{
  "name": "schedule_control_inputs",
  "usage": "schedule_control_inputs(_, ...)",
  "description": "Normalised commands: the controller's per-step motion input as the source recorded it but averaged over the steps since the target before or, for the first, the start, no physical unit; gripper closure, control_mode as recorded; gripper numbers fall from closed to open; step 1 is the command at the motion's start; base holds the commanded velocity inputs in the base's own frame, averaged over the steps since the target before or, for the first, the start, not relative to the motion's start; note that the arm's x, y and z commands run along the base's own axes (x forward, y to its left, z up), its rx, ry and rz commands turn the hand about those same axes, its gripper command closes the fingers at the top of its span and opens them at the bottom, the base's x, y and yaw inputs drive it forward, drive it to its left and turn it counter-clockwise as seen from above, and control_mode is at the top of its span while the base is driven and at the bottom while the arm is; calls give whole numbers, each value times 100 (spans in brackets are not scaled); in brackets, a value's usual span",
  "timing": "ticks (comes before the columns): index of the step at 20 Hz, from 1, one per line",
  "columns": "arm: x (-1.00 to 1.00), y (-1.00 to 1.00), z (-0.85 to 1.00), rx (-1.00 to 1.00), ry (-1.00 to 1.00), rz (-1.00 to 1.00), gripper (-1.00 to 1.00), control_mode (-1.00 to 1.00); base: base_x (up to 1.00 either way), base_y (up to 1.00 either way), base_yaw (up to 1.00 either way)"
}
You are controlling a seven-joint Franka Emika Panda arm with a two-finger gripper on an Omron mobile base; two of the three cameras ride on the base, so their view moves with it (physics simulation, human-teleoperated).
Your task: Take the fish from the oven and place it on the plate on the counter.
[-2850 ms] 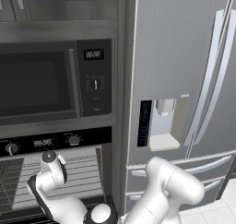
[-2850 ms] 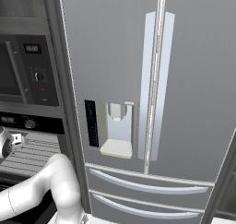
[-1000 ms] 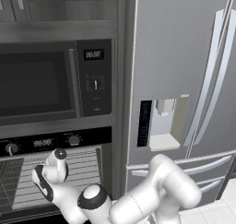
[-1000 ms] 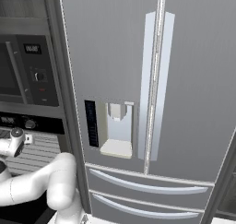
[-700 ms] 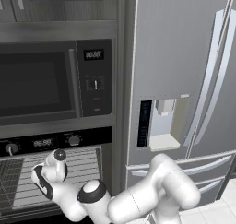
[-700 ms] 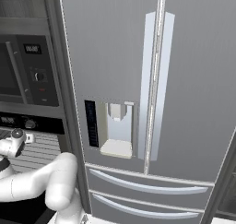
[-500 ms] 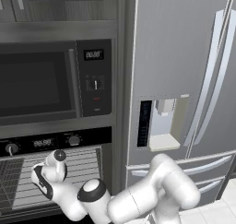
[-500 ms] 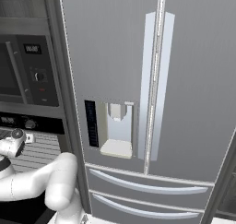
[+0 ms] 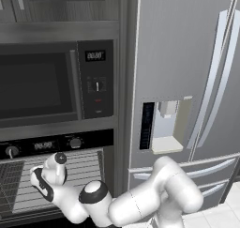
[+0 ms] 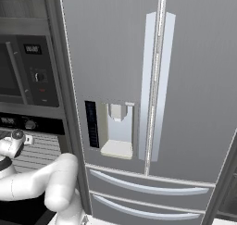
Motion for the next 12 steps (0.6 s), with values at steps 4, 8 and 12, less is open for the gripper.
schedule_control_inputs(4,-1,2,-45,0,13,0,100,-100,0,0,0)
schedule_control_inputs(8,-3,3,-24,0,9,0,100,-100,0,0,0)
schedule_control_inputs(12,-54,0,-2,1,1,0,100,-100,0,0,0)
